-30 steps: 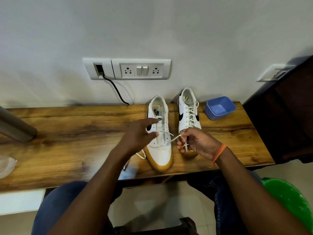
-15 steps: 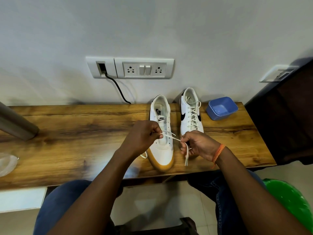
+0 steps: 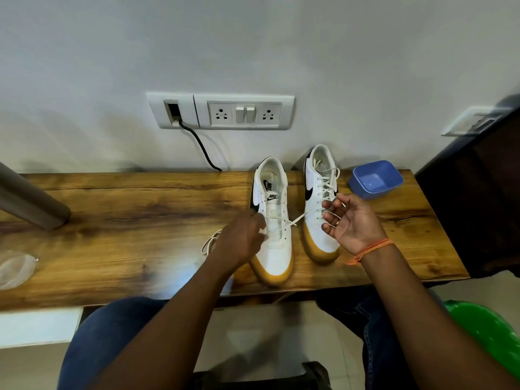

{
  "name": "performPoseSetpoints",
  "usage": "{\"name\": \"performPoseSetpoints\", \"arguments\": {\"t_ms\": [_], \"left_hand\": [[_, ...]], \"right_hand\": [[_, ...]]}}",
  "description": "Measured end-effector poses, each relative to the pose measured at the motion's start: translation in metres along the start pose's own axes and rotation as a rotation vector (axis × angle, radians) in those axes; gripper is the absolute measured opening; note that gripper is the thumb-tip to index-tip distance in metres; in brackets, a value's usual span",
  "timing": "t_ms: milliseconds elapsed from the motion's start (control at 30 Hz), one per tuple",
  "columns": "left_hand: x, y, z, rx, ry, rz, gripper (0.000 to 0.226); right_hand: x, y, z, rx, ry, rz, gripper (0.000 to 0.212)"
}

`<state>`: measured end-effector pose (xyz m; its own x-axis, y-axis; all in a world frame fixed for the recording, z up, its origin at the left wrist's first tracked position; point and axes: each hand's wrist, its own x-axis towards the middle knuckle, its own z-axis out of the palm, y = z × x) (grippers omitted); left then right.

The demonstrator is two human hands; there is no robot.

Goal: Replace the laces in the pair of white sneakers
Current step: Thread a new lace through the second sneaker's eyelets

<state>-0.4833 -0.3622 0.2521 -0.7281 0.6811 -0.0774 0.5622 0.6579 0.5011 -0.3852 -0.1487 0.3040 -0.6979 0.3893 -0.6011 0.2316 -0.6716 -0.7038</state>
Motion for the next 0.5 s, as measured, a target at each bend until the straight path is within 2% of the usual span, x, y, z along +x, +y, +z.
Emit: {"name": "performPoseSetpoints", "arguments": {"t_ms": [100,233,367,433,500], "left_hand": [[0.014,0.002,0.015,0.046,0.157,0.085,0.033],[0.027,0.001,0.026,0.040,0.222,0.105,0.028],[0.026,-0.002,0.032,-0.140,0.328,0.111,0.036],[0.028,-0.005,0.032,-0.270,0.343,0.018,0.040],[0.030,-0.006,0.030,-0.425,0.300,-0.166,0.027]], "right_hand": [[0.004,0.001,0.000,-0.055,0.009,-0.010,0.028],[0.004,0.002,0.003,-0.054,-0.097,0.018,0.025],[0.002,0.000,0.009,-0.026,-0.079,0.014,0.028],[0.000,0.001,0.009,-0.025,-0.070,0.011,0.026],[0.000,0.001,0.009,-0.030,-0.061,0.007,0.026]]}}
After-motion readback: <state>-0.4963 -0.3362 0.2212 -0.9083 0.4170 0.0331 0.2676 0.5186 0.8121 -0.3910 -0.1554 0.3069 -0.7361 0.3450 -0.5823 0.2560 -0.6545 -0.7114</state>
